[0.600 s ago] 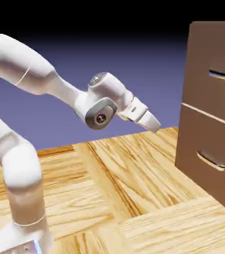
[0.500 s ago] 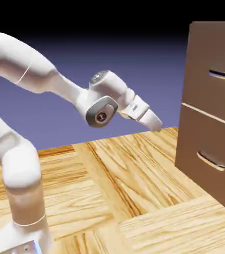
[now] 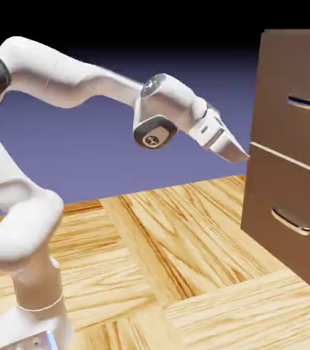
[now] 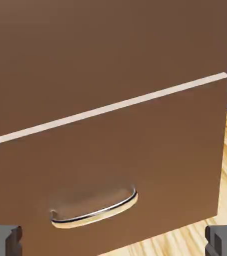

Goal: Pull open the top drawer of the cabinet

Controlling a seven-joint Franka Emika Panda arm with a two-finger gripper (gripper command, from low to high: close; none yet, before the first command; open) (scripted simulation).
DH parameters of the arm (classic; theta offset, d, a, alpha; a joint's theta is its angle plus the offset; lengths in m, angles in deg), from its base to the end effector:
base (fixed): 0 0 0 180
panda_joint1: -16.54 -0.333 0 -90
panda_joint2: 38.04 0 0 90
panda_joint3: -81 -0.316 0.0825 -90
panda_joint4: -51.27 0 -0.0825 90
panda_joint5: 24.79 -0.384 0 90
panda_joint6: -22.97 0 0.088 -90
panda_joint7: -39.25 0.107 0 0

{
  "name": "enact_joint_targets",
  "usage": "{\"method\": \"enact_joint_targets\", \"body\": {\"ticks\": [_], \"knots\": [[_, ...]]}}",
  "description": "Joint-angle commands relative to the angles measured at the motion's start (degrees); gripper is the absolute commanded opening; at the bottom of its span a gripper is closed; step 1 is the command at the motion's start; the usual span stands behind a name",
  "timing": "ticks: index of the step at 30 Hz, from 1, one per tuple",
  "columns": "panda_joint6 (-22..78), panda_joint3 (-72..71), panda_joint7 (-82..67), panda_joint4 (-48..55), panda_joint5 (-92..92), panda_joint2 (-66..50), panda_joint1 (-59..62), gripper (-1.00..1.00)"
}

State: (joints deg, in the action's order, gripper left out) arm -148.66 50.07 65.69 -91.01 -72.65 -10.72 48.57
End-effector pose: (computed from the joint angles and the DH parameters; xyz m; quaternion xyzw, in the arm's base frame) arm 0.4502 -0.0363 0.5381 -0.7357 0.4917 -0.4116 0.2182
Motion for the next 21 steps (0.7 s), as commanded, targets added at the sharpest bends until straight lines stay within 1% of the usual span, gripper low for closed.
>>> {"method": "enact_joint_targets", "body": {"ticks": [1, 21], "knots": [[0.12, -1.61, -0.84, 0.98, -2.50, -0.28, 1.71, 0.00], [2.60, -33.82, -17.52, 20.47, -52.33, -5.84, 35.77, 0.00]]}}
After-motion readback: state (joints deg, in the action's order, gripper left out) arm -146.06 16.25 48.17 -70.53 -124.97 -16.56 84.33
